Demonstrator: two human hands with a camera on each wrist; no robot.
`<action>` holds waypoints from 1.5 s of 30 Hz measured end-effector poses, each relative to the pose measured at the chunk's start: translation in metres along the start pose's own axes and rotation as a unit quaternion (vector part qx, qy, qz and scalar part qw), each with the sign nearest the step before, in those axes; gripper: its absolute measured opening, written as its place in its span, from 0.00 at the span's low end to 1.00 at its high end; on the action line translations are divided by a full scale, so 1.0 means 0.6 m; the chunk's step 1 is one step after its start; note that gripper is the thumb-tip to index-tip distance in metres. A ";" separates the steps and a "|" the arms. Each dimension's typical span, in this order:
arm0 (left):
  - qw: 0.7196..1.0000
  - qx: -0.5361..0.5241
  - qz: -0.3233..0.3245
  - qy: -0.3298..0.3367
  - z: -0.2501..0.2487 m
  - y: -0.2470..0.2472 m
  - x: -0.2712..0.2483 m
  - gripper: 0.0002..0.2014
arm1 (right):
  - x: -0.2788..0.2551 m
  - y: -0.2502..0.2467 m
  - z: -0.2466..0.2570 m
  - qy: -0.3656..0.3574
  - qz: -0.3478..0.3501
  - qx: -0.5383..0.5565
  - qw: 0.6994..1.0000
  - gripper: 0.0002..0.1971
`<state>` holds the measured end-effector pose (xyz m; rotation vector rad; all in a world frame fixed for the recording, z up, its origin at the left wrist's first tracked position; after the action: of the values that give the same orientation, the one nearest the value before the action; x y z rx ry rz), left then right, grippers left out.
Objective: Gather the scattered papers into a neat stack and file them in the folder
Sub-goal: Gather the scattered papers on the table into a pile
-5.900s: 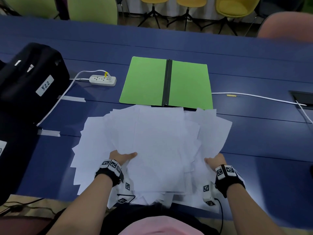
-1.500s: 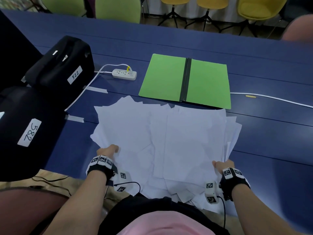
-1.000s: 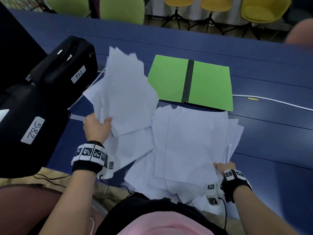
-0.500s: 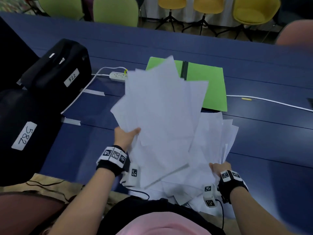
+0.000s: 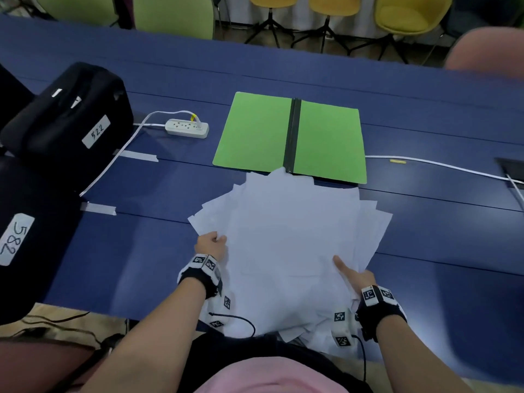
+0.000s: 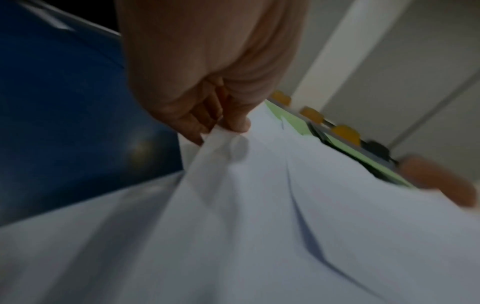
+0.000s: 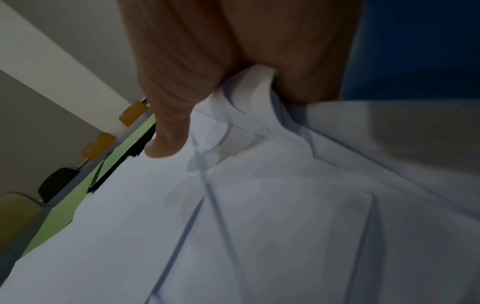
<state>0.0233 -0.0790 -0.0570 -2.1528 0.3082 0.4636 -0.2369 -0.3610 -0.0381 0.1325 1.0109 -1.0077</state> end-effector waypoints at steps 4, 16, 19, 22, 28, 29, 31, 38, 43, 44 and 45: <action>0.997 0.030 0.075 0.017 -0.019 0.064 -0.018 0.26 | 0.009 0.001 -0.007 0.012 -0.018 -0.049 0.999 0.54; 0.927 0.285 0.230 -0.076 0.077 -0.028 0.007 0.33 | 0.049 0.005 -0.020 0.033 -0.011 -0.137 0.990 0.35; 0.900 0.328 0.282 -0.045 0.082 -0.017 -0.014 0.20 | 0.052 0.006 -0.019 0.031 -0.008 -0.140 0.990 0.29; 0.920 0.308 0.240 -0.037 0.073 -0.015 -0.020 0.18 | 0.054 0.007 -0.021 0.043 -0.012 -0.135 0.990 0.32; 0.946 0.298 0.129 -0.014 0.033 0.000 -0.036 0.40 | 0.062 0.004 -0.030 0.041 -0.041 -0.095 0.994 0.34; 0.944 0.305 0.123 -0.006 0.025 0.005 -0.041 0.41 | 0.061 0.003 -0.030 0.041 -0.044 -0.091 0.994 0.34; 0.942 0.309 0.133 0.013 0.010 0.018 -0.053 0.37 | 0.055 0.003 -0.028 0.038 -0.046 -0.085 0.995 0.35; 0.957 0.233 0.172 0.016 0.022 0.025 -0.040 0.13 | 0.047 0.004 -0.027 0.033 -0.046 -0.076 0.996 0.38; 0.973 0.178 0.144 0.042 0.034 0.005 -0.016 0.26 | 0.037 0.001 -0.024 0.035 -0.044 -0.073 0.996 0.37; 0.979 0.154 0.128 0.037 0.037 -0.003 -0.009 0.26 | 0.036 0.001 -0.024 0.034 -0.043 -0.070 0.996 0.35; 0.985 0.131 0.112 0.028 0.042 -0.012 -0.003 0.26 | 0.037 0.001 -0.024 0.033 -0.042 -0.070 0.996 0.34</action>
<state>0.0191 -0.0543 -0.0648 -1.8854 0.6126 0.4608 -0.2426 -0.3672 -0.0632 0.0078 1.1512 -1.0098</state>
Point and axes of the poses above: each hand's wrist, its own x-axis towards the middle knuckle, its own y-axis out of the palm, z = x × y, the point moved 6 cm from there along x, towards the middle knuckle, and after that the axes turned 15 degrees about x, right-handed, at the moved point
